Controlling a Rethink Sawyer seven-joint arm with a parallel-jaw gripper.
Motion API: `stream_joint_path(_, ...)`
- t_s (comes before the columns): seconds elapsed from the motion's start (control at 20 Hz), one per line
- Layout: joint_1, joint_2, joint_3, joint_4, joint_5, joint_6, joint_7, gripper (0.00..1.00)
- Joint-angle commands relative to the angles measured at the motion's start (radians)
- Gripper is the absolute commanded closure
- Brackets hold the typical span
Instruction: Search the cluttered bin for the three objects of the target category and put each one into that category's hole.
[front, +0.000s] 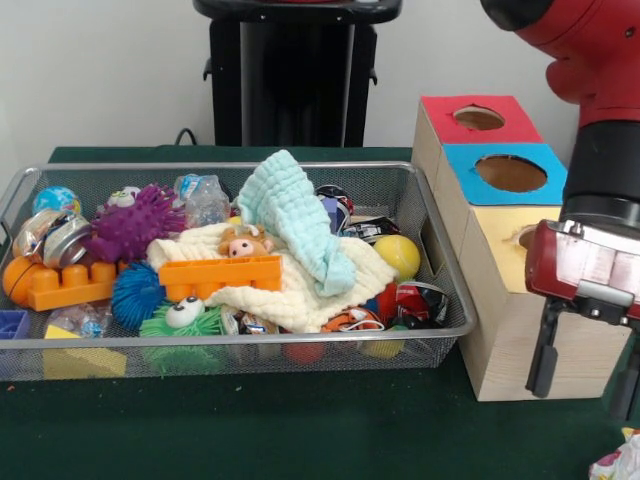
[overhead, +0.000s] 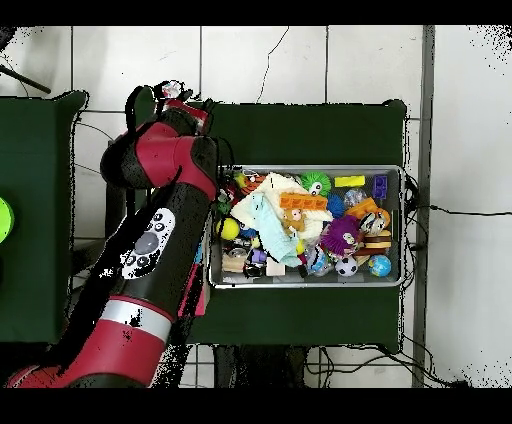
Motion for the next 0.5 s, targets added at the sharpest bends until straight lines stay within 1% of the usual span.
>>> stream_joint_path(0.05, -0.018, -0.018, 0.045, -0.021, 0.038, 0.078, 0.143, 0.00)
stream_joint_path(0.4, -0.021, 0.000, 0.022, -0.064, 0.061, 0.088, 0.162, 0.00)
stream_joint_path(0.5, -0.020, 0.007, 0.004, -0.066, 0.084, 0.092, 0.189, 0.00)
